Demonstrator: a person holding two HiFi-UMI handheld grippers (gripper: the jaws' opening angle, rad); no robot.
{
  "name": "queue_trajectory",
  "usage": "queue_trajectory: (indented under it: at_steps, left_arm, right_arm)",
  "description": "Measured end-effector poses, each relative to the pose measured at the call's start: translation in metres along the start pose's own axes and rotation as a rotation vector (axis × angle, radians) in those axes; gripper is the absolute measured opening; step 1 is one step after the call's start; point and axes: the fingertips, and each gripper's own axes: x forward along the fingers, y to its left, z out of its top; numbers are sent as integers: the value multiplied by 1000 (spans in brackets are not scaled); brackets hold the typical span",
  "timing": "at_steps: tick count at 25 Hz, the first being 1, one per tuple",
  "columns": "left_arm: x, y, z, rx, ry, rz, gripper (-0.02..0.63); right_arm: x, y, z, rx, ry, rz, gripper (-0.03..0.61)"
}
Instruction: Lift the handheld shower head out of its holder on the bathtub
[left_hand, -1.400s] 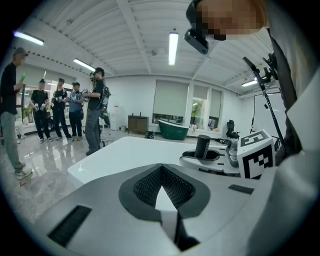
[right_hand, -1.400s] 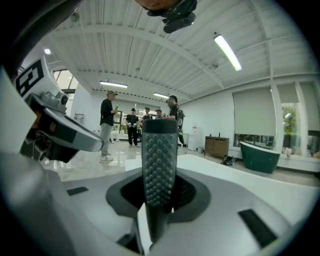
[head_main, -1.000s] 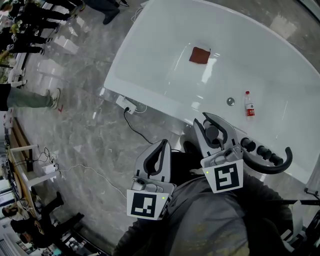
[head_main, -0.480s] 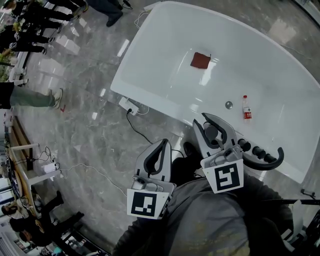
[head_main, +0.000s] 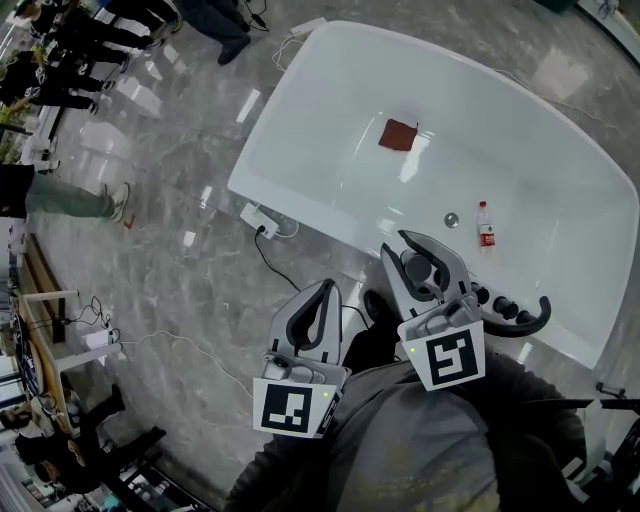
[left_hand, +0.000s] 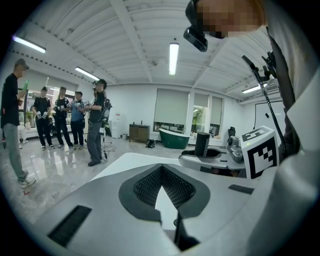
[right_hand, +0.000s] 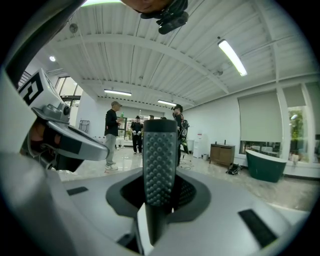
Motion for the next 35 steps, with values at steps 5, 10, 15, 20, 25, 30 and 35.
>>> queue_trajectory:
  at_steps: [5, 10, 15, 20, 25, 30, 35]
  left_arm:
    - [-4, -8, 10, 0, -17, 4, 2]
    - [-13, -13, 20, 6, -39, 18, 2]
    - [-24, -24, 36, 15, -61, 30, 2]
    - [-31, -29, 49, 39, -94, 38, 2]
    - [-28, -38, 58, 58, -112, 35, 2]
    - [-21, -54, 65, 81, -131, 6, 2]
    - [-17, -60, 76, 96, -162, 8, 2]
  right_arm:
    - [-7, 0, 11, -3, -12, 18, 98]
    - [-16, 6, 29, -7, -36, 50, 98]
    - [-31, 5, 53, 41, -61, 81, 98]
    - [-37, 6, 64, 16, -75, 100, 98]
    - [-39, 4, 65, 13, -70, 114, 98]
    - [-45, -3, 72, 12, -95, 121, 98]
    - [-49, -9, 76, 12, -105, 129, 98]
